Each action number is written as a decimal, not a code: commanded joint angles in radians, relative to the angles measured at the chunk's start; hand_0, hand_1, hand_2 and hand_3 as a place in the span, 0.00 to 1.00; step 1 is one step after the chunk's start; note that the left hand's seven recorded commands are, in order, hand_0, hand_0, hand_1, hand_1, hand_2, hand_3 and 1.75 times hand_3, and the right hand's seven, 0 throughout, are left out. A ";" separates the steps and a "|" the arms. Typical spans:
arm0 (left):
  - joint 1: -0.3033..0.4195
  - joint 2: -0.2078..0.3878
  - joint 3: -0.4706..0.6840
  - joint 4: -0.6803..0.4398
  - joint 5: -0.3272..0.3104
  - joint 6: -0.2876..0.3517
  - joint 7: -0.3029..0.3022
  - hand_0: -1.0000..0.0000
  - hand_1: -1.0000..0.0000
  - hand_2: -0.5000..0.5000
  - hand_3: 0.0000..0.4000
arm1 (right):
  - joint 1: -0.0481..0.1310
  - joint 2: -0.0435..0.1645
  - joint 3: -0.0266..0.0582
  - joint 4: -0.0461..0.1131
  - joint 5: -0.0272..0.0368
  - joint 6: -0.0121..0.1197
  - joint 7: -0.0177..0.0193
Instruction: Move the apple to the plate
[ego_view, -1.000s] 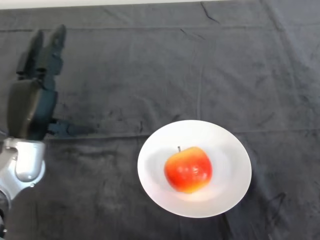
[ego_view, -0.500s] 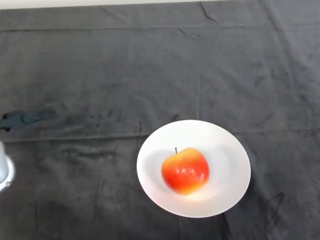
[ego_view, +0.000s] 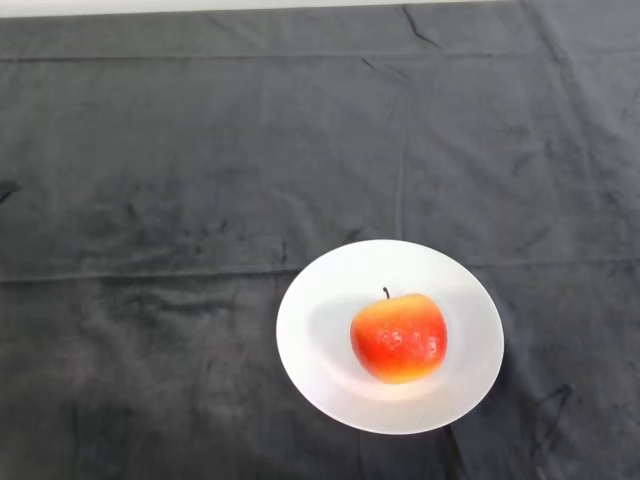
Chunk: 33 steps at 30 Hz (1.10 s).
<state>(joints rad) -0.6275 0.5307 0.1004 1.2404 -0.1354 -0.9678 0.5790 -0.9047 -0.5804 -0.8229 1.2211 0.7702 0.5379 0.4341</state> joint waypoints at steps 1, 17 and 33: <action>0.062 0.029 0.044 0.015 -0.041 0.003 -0.020 1.00 1.00 0.50 0.00 | 0.029 -0.023 -0.0069 0.018 0.0064 -0.007 0.0050; 0.118 0.055 0.275 0.010 -0.273 0.113 -0.133 1.00 1.00 0.50 0.00 | 0.030 -0.021 -0.0066 0.015 0.0064 -0.007 0.0041; 0.087 0.033 0.346 0.001 -0.310 0.171 -0.139 1.00 1.00 0.50 0.00 | 0.031 -0.021 -0.0066 0.014 0.0066 -0.007 0.0036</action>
<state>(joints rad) -0.5243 0.5312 0.4257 1.2403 -0.4306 -0.8075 0.4498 -0.9047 -0.5804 -0.8230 1.2211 0.7702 0.5378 0.4341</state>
